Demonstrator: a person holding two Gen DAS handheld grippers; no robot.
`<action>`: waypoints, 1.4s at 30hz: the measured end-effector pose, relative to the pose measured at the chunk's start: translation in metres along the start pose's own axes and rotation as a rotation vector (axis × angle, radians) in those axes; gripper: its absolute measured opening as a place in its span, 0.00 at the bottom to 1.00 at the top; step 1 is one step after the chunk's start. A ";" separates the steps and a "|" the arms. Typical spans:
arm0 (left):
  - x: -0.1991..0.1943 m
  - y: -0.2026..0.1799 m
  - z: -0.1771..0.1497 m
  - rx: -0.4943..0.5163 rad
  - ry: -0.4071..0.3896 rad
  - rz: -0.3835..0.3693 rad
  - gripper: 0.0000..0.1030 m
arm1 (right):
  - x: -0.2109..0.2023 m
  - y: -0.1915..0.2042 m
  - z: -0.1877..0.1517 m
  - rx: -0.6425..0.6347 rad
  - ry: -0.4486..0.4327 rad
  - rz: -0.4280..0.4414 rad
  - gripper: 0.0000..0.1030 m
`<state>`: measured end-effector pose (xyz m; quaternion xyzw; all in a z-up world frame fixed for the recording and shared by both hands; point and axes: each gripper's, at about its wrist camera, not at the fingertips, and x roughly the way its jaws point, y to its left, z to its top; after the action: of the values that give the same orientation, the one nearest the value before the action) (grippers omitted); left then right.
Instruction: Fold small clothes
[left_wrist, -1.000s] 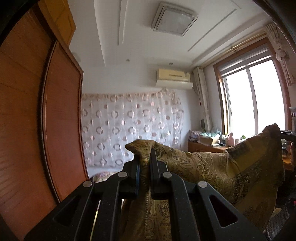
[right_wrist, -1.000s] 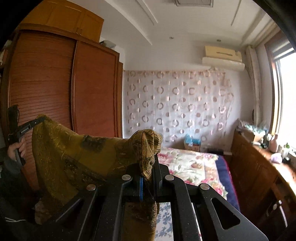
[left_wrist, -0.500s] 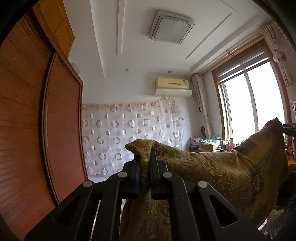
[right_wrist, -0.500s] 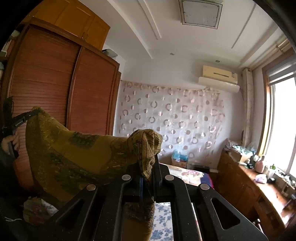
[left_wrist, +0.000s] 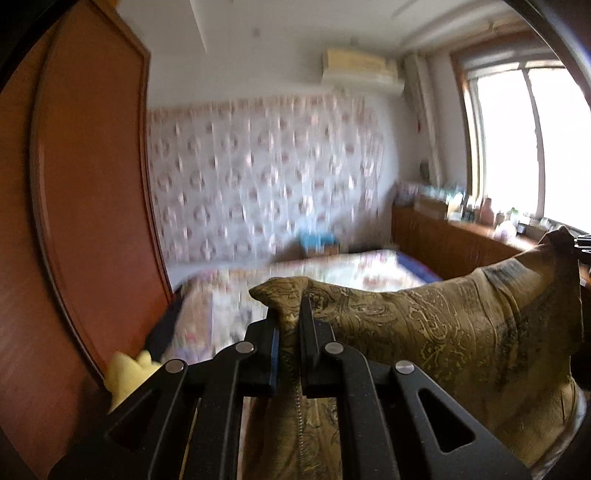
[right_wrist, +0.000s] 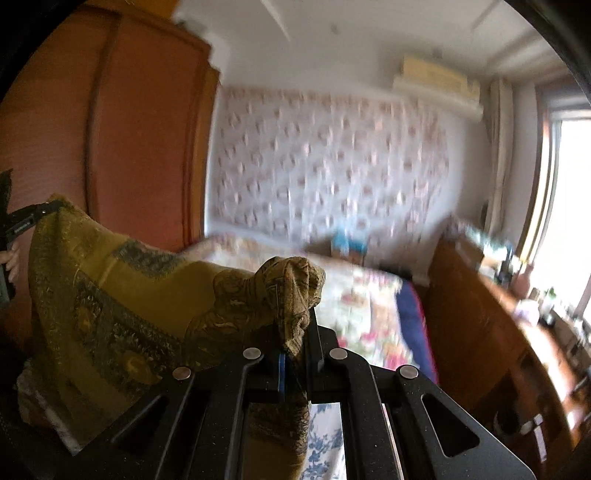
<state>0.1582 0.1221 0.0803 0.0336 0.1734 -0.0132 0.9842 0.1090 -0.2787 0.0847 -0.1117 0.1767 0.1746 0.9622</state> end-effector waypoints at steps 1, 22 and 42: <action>0.016 -0.002 -0.006 0.001 0.025 0.000 0.09 | 0.028 -0.002 -0.008 0.006 0.039 -0.002 0.06; 0.068 0.011 -0.051 0.004 0.254 -0.070 0.69 | 0.152 -0.012 -0.028 0.120 0.275 -0.037 0.50; 0.035 0.016 -0.131 -0.024 0.384 -0.042 0.69 | 0.156 -0.043 -0.106 0.269 0.429 0.007 0.50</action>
<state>0.1474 0.1464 -0.0532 0.0201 0.3589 -0.0251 0.9328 0.2300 -0.3005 -0.0646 -0.0165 0.3991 0.1251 0.9082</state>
